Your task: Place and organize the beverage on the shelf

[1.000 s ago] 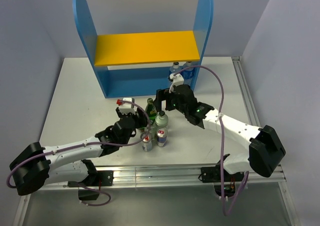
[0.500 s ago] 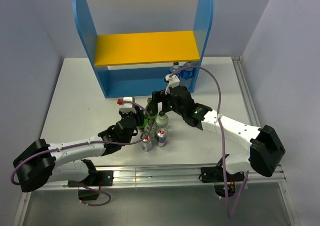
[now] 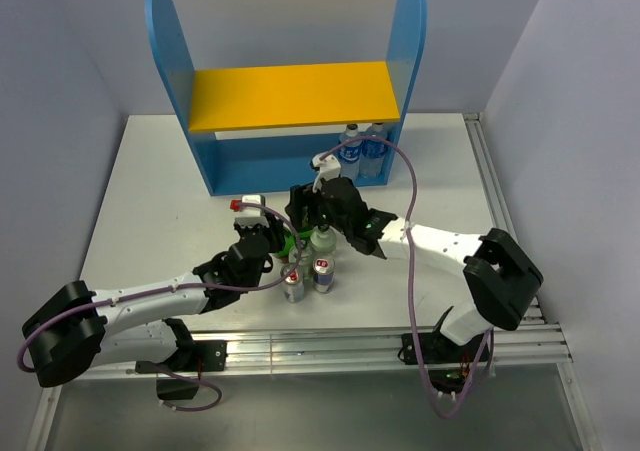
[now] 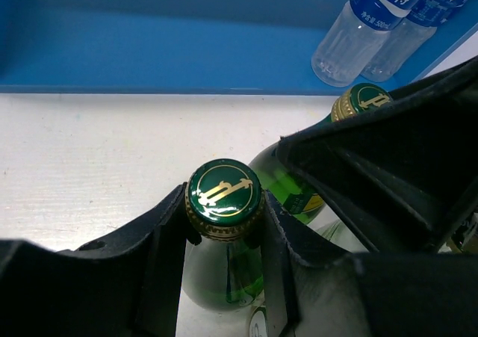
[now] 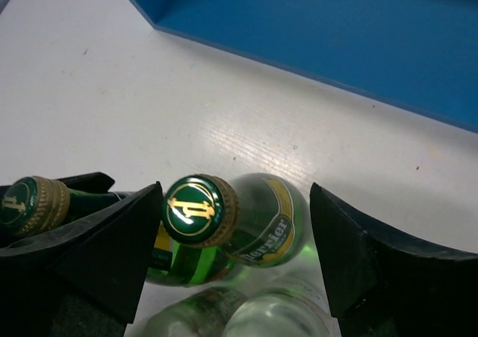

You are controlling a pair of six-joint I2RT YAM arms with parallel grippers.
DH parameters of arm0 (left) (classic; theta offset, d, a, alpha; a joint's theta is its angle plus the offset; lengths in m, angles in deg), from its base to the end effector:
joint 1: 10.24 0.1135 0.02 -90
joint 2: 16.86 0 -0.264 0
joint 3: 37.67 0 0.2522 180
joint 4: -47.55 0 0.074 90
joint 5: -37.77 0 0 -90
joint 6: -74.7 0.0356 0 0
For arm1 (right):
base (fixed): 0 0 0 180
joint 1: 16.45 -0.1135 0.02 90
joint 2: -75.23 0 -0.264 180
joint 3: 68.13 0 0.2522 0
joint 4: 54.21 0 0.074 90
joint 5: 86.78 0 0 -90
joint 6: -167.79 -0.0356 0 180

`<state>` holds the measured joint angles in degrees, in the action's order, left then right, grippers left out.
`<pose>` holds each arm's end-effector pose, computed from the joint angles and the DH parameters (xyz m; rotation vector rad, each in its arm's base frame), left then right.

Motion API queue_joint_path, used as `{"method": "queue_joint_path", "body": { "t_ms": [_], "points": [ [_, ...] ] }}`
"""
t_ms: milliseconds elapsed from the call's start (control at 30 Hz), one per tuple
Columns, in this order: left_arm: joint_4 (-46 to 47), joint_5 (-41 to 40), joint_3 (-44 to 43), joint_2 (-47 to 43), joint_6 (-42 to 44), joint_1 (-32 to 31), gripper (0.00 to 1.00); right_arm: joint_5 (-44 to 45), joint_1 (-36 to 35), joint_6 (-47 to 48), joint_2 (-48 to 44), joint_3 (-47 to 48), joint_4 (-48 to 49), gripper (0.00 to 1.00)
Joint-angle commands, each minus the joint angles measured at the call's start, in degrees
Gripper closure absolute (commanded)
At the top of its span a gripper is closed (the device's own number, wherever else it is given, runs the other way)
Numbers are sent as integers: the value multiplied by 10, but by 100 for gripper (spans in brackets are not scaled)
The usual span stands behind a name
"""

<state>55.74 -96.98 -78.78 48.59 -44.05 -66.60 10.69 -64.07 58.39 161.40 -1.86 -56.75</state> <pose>0.1513 -0.1821 0.2221 -0.1053 1.7798 -0.3492 0.2330 0.2484 0.2493 -0.4054 1.9731 0.6337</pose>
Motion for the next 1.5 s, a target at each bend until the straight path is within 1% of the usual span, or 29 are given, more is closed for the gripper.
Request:
{"method": "queue_joint_path", "body": {
  "t_ms": [0, 33, 67, 133, 167, 233, 267, 333, 367, 433, 467, 500, 533, 700, 800, 933, 1000, 1133, 1200, 1267, 1300, 1333, 1400, 1433, 1467],
  "points": [
    [16, -18, 2, -11, 0, -2, 100, 40, -13, 15, -2, 5, 79, 15],
    [16, -18, 2, -10, 1, -2, 100, 44, -16, 18, -5, -1, 89, 16],
    [16, -19, 1, -10, 1, -2, 100, 58, -18, 23, -7, -10, 97, 20],
    [17, -20, 0, -8, 2, -2, 100, 69, -23, 28, -14, -16, 115, 24],
    [17, -20, 0, -6, 3, -2, 100, 76, -25, 33, -18, -22, 121, 30],
    [16, -22, -2, -3, 3, -2, 100, 80, -28, 37, -21, -23, 124, 39],
    [17, -22, -2, -4, 3, -2, 100, 83, -27, 40, -21, -22, 122, 46],
    [15, -23, -3, -1, 2, -2, 100, 84, -28, 42, -16, -16, 111, 54],
    [15, -22, -4, 0, 3, -2, 100, 86, -28, 44, -14, -14, 109, 63],
    [14, -24, -5, 2, 3, -2, 100, 86, -28, 44, -14, -14, 107, 78],
    [14, -23, -5, 1, 3, -2, 100, 88, -28, 44, -14, -14, 107, 91],
    [14, -24, -4, 1, 3, -2, 100, 93, -29, 43, -14, -14, 105, 99],
    [14, -24, -4, 1, 3, -2, 100, 98, -28, 43, -15, -10, 102, 100],
    [14, -29, -3, 1, 4, -2, 100, 114, -28, 68, -33, 23, 73, 100],
    [16, -30, -2, 3, 4, -2, 100, 129, -28, 89, -43, 72, 40, 100],
    [16, -28, -3, 6, 6, -2, 100, 163, -24, 131, -47, 172, -6, 100],
    [19, -22, -3, 8, 9, -2, 100, 175, -20, 144, -47, 205, -28, 100],
    [18, -19, -8, 14, 13, -2, 100, 183, 7, 181, -41, 305, -58, 100],
    [19, -17, -8, 16, 13, -2, 100, 176, 21, 186, -33, 345, -81, 100],
    [20, -16, -8, 16, 14, -2, 100, 172, 45, 188, -15, 412, -96, 100],
    [20, -14, -8, 15, 15, -2, 100, 166, 54, 188, -7, 439, -123, 100],
    [21, -12, -8, 15, 15, -2, 100, 164, 64, 188, 1, 495, -135, 100],
    [21, -10, -9, 17, 16, -2, 100, 158, 95, 187, 34, 560, -184, 100],
    [21, -9, -9, 17, 16, -2, 100, 149, 106, 176, 46, 624, -200, 100],
    [20, -7, -10, 18, 16, -2, 100, 144, 126, 173, 68, 654, -224, 100]
  ]
}}
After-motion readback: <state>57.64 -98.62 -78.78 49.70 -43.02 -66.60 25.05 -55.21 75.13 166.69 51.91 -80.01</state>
